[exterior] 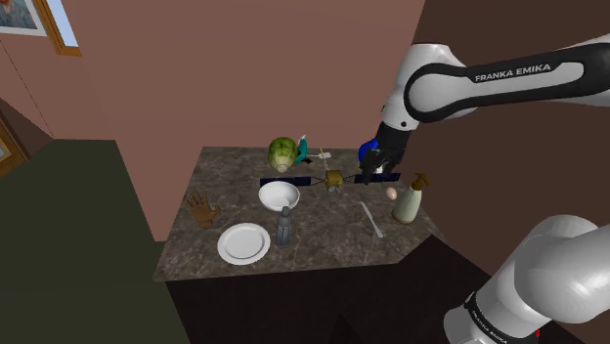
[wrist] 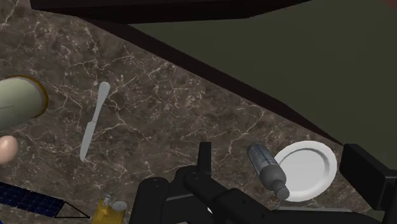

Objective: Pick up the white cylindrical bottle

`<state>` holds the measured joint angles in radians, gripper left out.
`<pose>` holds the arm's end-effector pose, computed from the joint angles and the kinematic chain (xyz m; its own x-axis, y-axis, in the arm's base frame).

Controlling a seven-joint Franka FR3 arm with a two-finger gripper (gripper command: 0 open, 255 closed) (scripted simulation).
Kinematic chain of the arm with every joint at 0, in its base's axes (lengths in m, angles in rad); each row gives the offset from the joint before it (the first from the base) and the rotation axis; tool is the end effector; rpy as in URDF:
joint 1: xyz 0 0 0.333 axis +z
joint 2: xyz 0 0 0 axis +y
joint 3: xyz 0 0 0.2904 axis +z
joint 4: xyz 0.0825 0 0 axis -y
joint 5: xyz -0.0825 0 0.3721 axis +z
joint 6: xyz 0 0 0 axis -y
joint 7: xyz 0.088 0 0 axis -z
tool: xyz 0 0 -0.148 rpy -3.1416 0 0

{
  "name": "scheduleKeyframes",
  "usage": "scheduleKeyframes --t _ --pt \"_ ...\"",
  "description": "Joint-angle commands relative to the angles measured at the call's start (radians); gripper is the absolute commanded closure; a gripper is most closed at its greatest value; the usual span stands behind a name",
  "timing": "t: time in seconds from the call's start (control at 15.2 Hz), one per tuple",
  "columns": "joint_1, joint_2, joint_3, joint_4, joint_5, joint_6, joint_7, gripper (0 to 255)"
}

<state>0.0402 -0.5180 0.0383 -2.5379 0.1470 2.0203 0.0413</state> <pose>0.3853 0.0434 0.3915 0.9995 -0.0313 -0.0076 -0.0320 -0.9931 -0.1129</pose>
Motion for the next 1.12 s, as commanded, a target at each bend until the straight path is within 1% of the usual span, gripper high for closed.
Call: scheduleKeyframes --t 0.0,0.26,0.53,0.79,1.06 --pt "0.008 0.075 0.022 0.013 0.013 0.076 0.03 0" --pt "0.017 0.219 0.057 0.041 0.027 0.215 0.083 0" --pt "0.024 0.374 0.087 0.095 0.024 0.338 0.142 0" --pt "0.032 0.533 0.107 0.172 0.002 0.442 0.208 0" --pt "0.049 0.692 0.109 0.271 -0.037 0.522 0.28 0"
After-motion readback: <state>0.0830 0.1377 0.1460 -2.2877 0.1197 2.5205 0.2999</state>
